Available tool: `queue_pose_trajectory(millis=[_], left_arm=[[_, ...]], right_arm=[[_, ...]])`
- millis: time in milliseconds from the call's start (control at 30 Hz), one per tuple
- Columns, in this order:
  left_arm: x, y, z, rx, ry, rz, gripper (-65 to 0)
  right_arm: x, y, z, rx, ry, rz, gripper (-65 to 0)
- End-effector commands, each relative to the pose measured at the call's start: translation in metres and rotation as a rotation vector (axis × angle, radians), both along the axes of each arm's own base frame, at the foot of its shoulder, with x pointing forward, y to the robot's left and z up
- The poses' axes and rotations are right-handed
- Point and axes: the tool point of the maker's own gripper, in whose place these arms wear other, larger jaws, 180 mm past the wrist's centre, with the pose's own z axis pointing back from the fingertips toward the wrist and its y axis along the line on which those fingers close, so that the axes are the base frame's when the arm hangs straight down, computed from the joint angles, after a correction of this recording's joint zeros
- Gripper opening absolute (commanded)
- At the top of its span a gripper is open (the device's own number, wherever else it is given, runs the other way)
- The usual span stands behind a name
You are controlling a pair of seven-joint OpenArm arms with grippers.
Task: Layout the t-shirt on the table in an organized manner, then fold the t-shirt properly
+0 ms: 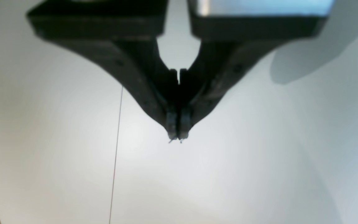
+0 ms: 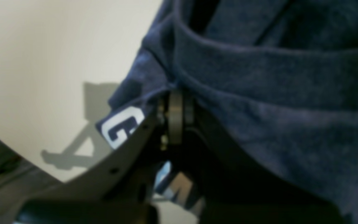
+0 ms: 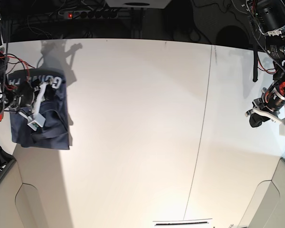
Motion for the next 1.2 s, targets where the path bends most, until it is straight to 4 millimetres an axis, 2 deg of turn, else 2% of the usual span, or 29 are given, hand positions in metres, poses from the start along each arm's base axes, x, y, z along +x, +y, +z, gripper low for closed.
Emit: queue_pose_trajectory(millis=[0,67,167,233,367,467,567,633,733,900,1033,1167], left_arm=[[0.01,0.005,0.019,0.014,-0.062,0.0,-65.0],[0.011,0.004,0.02,0.005,-0.07,0.0,-65.0],[0.019,-0.002,0.036,-0.038,-0.154,-0.018,-65.0],[0.029,-0.006,0.057,-0.041,-0.229,-0.054,-65.0],[0.036,-0.01,0.11,0.07,-0.343,-0.124,-65.0],[0.022,-0.019,0.145,0.183,-0.377,-0.18,-65.0],[-0.005,-0.027,0.151,0.274,-0.338,-0.228,-65.0],[-0.029,-0.027,0.141,0.31,-0.268,-0.243,-65.0],[-0.072,-0.016,0.11,0.333,-0.102,-0.243,-65.0],[-0.15,-0.006,0.069,0.237,0.147,-0.243,-65.0],[-0.214,-0.014,0.048,0.142,0.328,-0.285,-65.0],[-0.274,-0.017,0.039,0.097,0.497,-0.337,-65.0]], right_arm=[[-0.003,-0.029,0.003,-0.1,0.02,-0.007,-65.0],[0.003,-0.032,0.008,-0.098,-0.011,-0.01,-65.0],[0.022,-0.016,0.025,-0.022,-0.095,-0.02,-65.0],[0.044,0.003,0.05,0.06,-0.198,-0.02,-65.0],[0.081,0.036,0.121,0.154,-0.44,0.031,-65.0],[0.086,0.04,0.159,0.127,-0.53,0.075,-65.0],[0.076,0.037,0.166,0.12,-0.543,0.07,-65.0],[0.057,0.035,0.156,0.127,-0.503,0.054,-65.0],[0.015,0.034,0.13,0.124,-0.397,0.049,-65.0],[-0.069,0.034,0.096,0.104,-0.215,0.056,-65.0],[-0.142,0.039,0.074,0.109,-0.044,0.068,-65.0],[-0.218,0.042,0.058,0.136,0.155,0.048,-65.0]])
